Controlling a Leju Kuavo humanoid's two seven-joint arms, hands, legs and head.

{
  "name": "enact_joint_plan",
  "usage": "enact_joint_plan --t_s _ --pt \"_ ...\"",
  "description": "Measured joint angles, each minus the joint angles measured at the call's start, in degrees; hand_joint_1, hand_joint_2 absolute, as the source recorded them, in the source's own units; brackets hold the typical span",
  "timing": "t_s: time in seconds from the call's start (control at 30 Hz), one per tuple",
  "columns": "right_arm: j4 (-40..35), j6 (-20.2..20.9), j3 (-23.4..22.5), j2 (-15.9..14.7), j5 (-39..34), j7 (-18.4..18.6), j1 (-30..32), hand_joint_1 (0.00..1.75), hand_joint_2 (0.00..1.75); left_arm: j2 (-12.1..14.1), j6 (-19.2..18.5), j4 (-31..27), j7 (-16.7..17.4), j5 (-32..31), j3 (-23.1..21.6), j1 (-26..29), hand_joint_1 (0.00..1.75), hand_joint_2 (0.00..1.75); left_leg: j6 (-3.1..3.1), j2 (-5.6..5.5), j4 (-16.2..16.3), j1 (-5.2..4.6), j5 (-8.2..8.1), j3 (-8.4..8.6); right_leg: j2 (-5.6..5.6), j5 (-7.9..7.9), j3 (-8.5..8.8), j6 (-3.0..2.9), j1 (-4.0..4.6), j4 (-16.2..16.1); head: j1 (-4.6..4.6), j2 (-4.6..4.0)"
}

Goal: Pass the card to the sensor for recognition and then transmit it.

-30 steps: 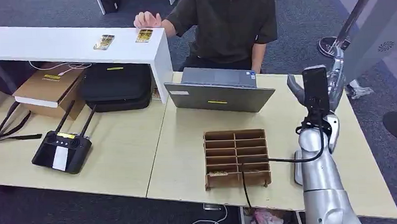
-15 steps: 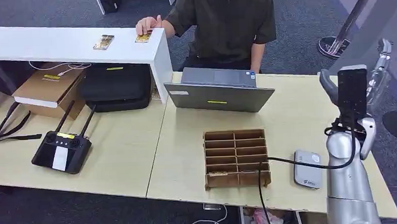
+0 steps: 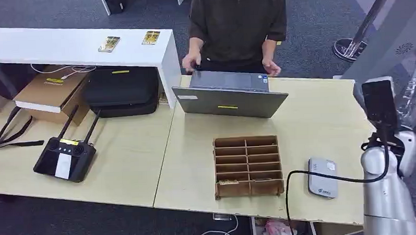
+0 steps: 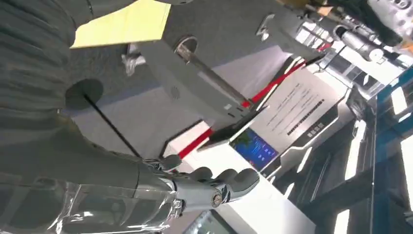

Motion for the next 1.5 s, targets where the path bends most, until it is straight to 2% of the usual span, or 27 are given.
enact_joint_plan --t_s 0.3,0.53,0.67,0.8,1.0,1.2,1.5 --pt "-0.87 1.46 -2.86 -6.33 6.11 0.48 2.78 0.00 1.75 0.00 0.50 0.00 -0.09 0.55 0.79 0.50 0.00 0.00 0.01 -0.02 0.01 0.00 -0.01 -0.03 -0.04 0.00 -0.01 0.00 0.00 -0.02 0.02 0.00" --pt "-4.59 9.12 -4.24 -11.39 12.74 1.05 7.89 0.00 1.75 0.15 -0.39 0.00 -0.07 0.52 1.57 0.62 0.00 0.00 0.04 -0.02 0.01 0.00 -0.03 -0.05 -0.07 0.00 -0.02 0.00 0.00 -0.02 0.00 0.00" --pt "-5.60 14.15 -4.33 -14.56 14.07 1.18 8.67 0.00 1.75 0.33 -0.26 0.00 -0.09 0.48 1.88 0.63 0.00 0.00 0.04 0.01 0.01 -0.01 -0.03 -0.04 -0.04 0.00 -0.03 0.00 0.00 -0.02 0.00 0.00" --pt "-7.38 15.72 -4.74 -16.33 15.08 2.16 10.61 0.00 1.75 0.37 0.33 0.00 -0.09 0.00 1.99 0.62 0.00 0.00 0.05 -0.06 0.02 0.00 -0.03 -0.04 -0.12 0.00 -0.02 0.00 0.00 -0.02 0.02 0.00" --pt "-14.93 15.89 -6.71 -16.11 16.72 3.36 20.34 0.00 1.75 0.39 0.02 0.00 -0.18 -0.02 2.45 0.66 0.00 0.00 0.05 -0.13 0.00 0.01 -0.07 -0.11 -0.17 -0.04 -0.05 0.00 0.01 -0.02 0.00 0.00" --pt "-20.66 15.93 -7.93 -14.53 17.68 4.33 27.14 0.00 1.75 0.37 0.00 0.00 -0.66 0.07 3.30 0.76 0.00 0.00 0.09 -0.10 -0.01 0.00 -0.10 -0.09 -0.17 -0.06 -0.06 -0.02 0.01 -0.02 0.02 0.00" --pt "-30.69 15.82 -10.32 -7.51 22.32 4.79 38.10 0.00 1.75 0.37 -0.18 0.00 -0.61 -1.66 3.39 0.84 0.00 0.00 0.08 -0.05 -0.03 0.01 -0.10 -0.09 -0.13 -0.07 -0.07 -0.02 0.01 -0.01 0.00 0.00"
